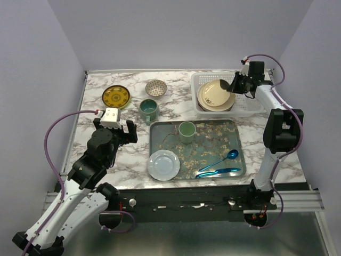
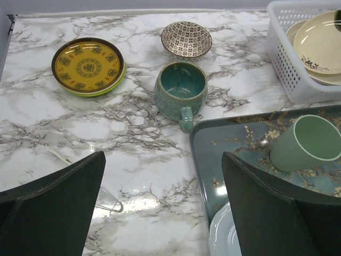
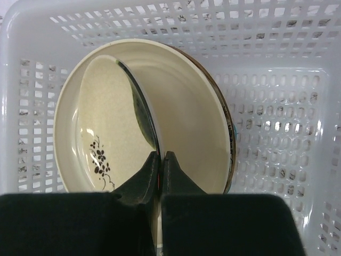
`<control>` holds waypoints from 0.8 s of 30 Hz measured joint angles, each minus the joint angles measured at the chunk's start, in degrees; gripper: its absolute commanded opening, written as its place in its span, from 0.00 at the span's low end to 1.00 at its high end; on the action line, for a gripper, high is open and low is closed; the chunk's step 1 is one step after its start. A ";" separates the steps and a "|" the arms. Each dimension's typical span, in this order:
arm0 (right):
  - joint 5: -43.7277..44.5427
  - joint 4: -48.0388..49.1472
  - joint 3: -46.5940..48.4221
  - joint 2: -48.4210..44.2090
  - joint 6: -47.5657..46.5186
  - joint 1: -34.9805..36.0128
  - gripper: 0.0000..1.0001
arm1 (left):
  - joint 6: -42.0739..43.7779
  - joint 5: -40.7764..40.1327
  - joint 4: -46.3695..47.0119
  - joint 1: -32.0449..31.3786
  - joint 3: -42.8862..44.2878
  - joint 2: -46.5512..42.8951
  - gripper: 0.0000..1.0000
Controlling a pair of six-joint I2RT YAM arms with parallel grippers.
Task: Place the mixed dishes into the plastic bin
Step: Place the plate in the plastic bin.
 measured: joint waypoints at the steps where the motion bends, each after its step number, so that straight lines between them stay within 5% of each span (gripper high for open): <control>1: 0.00 -0.13 0.15 0.24 -0.04 0.00 0.17 | 0.00 0.02 0.00 0.00 0.00 0.02 0.99; 5: -0.02 -0.92 0.48 0.94 -0.44 0.00 0.46 | -0.02 0.28 0.02 0.11 0.00 0.00 0.99; 9: 0.39 -1.84 1.11 1.01 -1.46 0.00 0.59 | -0.15 1.44 0.04 1.03 0.00 0.00 0.99; 18: 1.86 -3.30 2.21 -0.76 -5.03 0.00 0.67 | -1.55 7.28 0.87 7.21 0.00 1.57 0.99; 24: -7.13 -6.73 -1.09 -9.99 -12.98 -0.09 0.67 | -2.80 13.05 1.31 14.10 0.00 4.48 0.99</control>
